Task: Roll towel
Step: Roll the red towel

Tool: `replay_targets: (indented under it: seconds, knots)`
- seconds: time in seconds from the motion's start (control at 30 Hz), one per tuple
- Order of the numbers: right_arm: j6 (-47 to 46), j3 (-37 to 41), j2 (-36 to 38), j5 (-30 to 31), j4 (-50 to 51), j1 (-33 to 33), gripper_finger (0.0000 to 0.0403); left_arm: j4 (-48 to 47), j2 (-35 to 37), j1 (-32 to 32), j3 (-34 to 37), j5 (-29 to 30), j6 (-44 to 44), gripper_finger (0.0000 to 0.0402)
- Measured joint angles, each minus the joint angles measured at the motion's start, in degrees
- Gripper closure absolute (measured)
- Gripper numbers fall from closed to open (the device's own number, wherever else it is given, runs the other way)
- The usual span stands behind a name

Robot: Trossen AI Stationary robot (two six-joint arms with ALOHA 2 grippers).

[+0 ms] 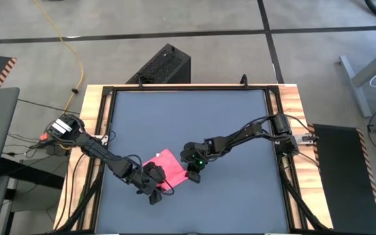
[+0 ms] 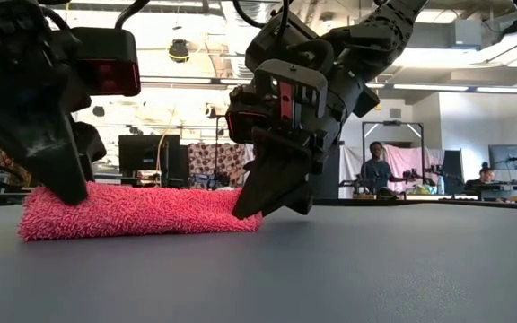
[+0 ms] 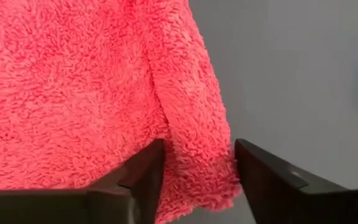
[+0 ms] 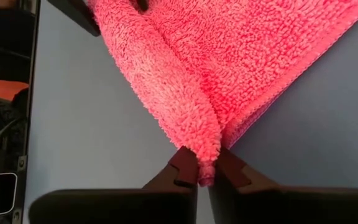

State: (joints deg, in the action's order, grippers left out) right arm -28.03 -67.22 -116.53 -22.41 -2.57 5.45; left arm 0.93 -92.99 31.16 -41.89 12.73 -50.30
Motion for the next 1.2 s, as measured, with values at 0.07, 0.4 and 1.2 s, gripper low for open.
replay_targets:
  seconds: [0.07,0.4,1.2]
  knots:
    - [0.0,0.0,0.0,0.0,0.0,0.0,0.035,0.0,0.0,0.0,0.0,0.0,0.0,0.0257]
    - [-0.1,0.0,0.0,-1.6,-0.2,-0.6,0.0305,0.4,0.0,0.0,0.0,-3.0,0.0,0.0396]
    - [13.0,-0.3,-3.1,0.4,-21.0,-5.0,0.0309,-1.7,0.0,3.0,0.0,-3.5,-10.4,0.0401]
